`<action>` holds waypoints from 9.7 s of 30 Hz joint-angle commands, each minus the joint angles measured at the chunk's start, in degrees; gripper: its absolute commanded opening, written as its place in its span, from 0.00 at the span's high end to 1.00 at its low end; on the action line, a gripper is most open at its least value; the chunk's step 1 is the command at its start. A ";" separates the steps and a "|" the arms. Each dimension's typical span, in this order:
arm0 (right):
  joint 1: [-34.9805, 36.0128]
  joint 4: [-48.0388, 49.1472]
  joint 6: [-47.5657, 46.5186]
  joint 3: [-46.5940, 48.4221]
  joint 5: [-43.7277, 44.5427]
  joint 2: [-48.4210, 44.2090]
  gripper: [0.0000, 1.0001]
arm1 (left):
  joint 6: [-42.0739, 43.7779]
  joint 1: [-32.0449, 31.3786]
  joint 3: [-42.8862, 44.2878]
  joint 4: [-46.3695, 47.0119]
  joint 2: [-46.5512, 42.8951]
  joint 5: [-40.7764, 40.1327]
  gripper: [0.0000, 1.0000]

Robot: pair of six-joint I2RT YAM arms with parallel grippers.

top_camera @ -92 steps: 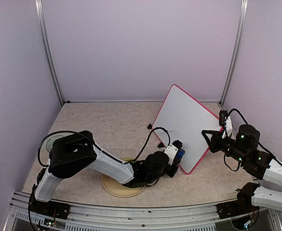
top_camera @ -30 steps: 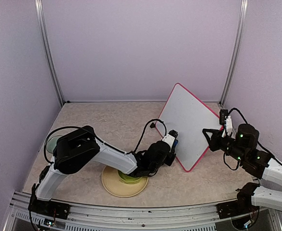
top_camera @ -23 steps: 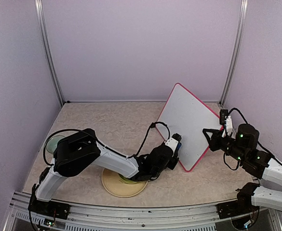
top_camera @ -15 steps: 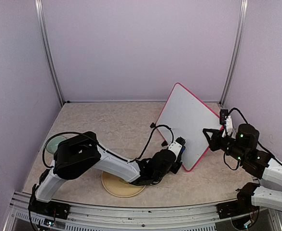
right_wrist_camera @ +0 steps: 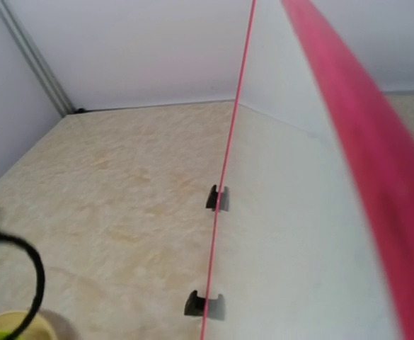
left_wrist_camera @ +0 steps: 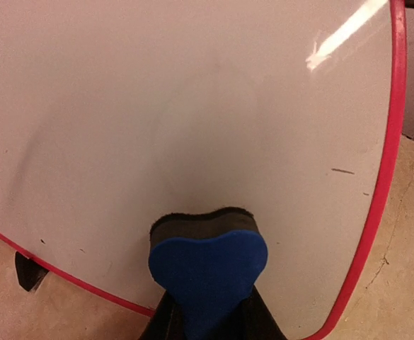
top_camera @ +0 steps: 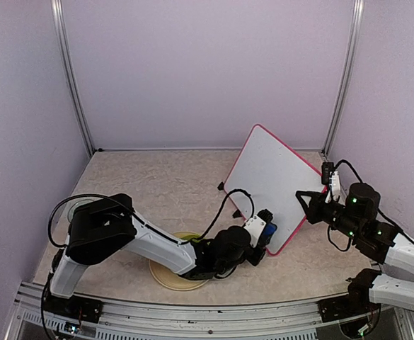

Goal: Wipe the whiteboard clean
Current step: Erase the center of the whiteboard, then place the whiteboard on the whiteboard stand, then place the whiteboard eraser at the center of the board, then move the whiteboard to the center of the board.

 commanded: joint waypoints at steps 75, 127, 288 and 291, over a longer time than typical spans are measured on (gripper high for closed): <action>-5.23 34.84 0.42 4.58 -4.49 26.04 1.00 | -12.94 11.64 -30.05 0.48 -36.96 -11.33 0.98; -8.78 9.40 8.50 0.29 8.25 6.37 0.11 | -14.36 11.37 -32.13 1.43 -38.01 -11.31 0.98; 18.87 -13.90 -14.28 22.75 19.59 7.32 0.18 | 14.82 26.93 7.70 -40.37 -7.21 31.54 0.09; 18.85 -13.55 -14.15 22.43 20.11 6.81 0.17 | 15.57 26.93 9.12 -40.48 -5.34 31.43 0.09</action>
